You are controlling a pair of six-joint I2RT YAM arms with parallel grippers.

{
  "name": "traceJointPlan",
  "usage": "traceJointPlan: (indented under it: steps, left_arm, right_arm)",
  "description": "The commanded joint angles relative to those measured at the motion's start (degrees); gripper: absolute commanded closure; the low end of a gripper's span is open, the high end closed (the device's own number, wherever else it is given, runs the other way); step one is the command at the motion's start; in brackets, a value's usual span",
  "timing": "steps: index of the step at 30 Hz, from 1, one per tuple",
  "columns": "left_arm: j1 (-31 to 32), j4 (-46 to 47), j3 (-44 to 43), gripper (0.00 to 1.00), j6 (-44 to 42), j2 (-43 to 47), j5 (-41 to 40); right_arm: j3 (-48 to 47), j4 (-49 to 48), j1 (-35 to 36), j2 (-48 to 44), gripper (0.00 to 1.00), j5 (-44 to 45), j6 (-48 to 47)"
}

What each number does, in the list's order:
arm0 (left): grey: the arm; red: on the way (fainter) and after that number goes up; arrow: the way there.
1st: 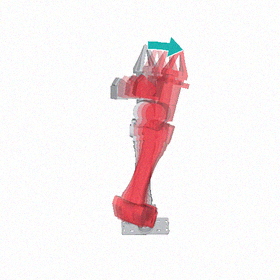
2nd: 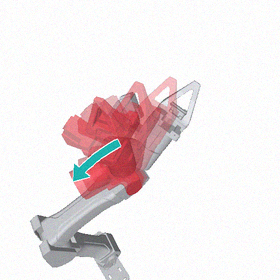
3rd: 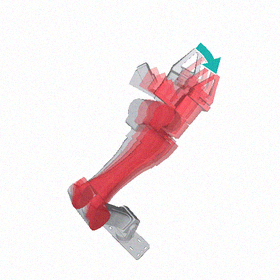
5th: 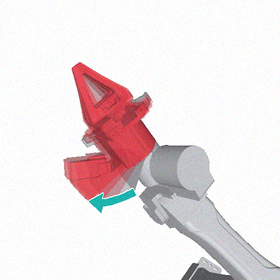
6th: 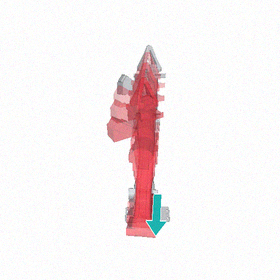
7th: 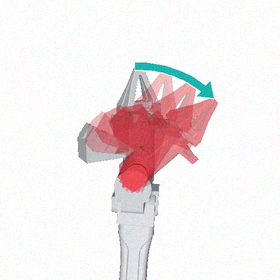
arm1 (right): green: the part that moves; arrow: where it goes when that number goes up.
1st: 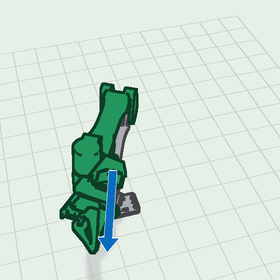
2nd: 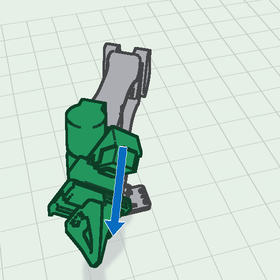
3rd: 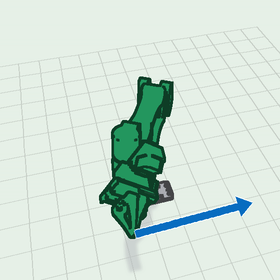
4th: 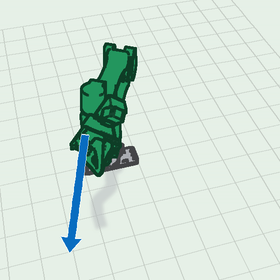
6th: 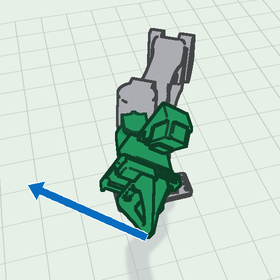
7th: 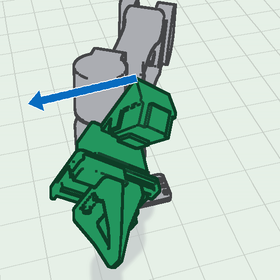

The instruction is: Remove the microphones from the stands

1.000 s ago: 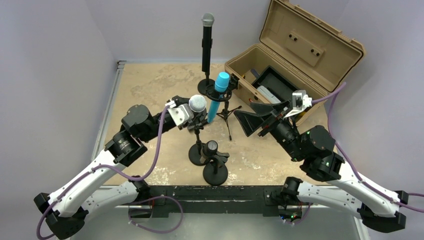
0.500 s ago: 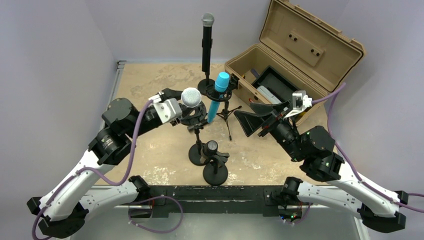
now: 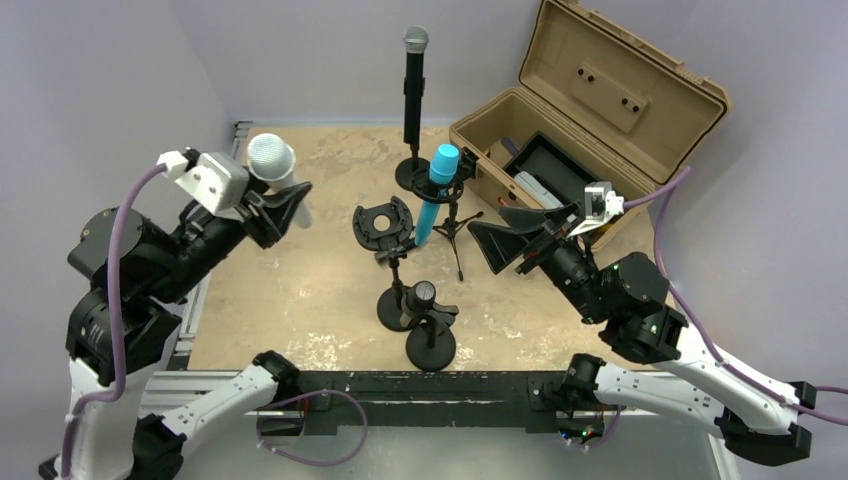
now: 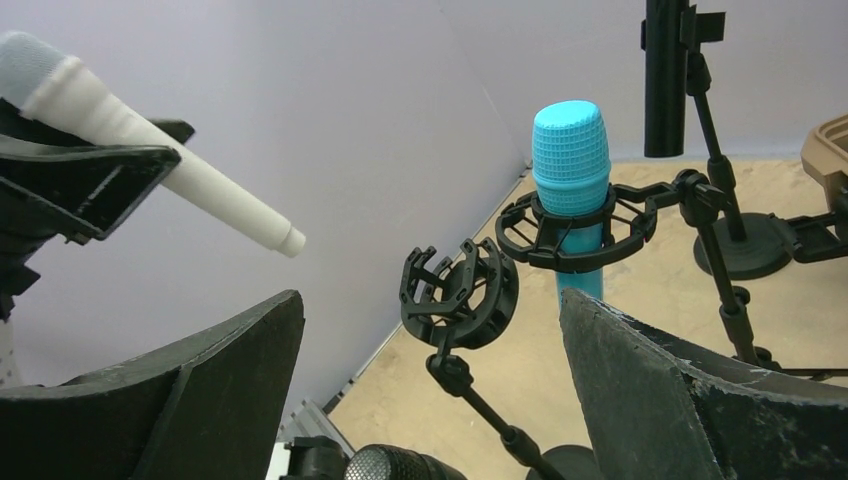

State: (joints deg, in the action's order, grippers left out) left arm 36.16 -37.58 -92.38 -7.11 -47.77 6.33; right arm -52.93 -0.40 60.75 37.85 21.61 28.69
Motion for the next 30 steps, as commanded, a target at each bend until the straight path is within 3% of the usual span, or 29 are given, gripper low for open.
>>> traceJointPlan:
  steps: [1,5,11,13,19,24,30]
  left_arm:
    - [-9.6,-10.6,1.3,1.00,8.4,1.1,-6.1]
    - [-19.3,-13.4,5.2,1.00,12.9,-0.7,-5.4]
    - [-39.5,-9.3,14.0,1.00,21.5,-8.1,8.8]
    - [-42.7,-8.4,14.6,1.00,22.2,-13.8,10.3]
    - [-43.6,-8.0,8.4,1.00,21.9,-36.6,14.6]
    - [-43.4,-19.0,-10.6,1.00,19.2,-60.9,14.0]
    - [-41.7,-26.6,-26.5,1.00,15.2,-76.3,7.5]
  right_arm:
    - [0.5,-2.2,0.2,0.1,0.01,1.0,0.0]
    - [-0.2,-2.2,0.2,1.1,0.01,0.2,-0.6]
    - [-0.2,-1.4,0.2,-0.2,0.01,0.2,-0.7]
    - [0.4,-1.4,0.2,-1.2,0.01,0.5,-0.6]
    - [0.5,-1.3,0.2,-1.9,0.01,0.3,-0.5]
    - [-0.4,-0.6,0.1,-1.8,0.01,0.0,-0.2]
    - [-0.6,-0.1,0.1,-2.0,0.01,0.3,0.4]
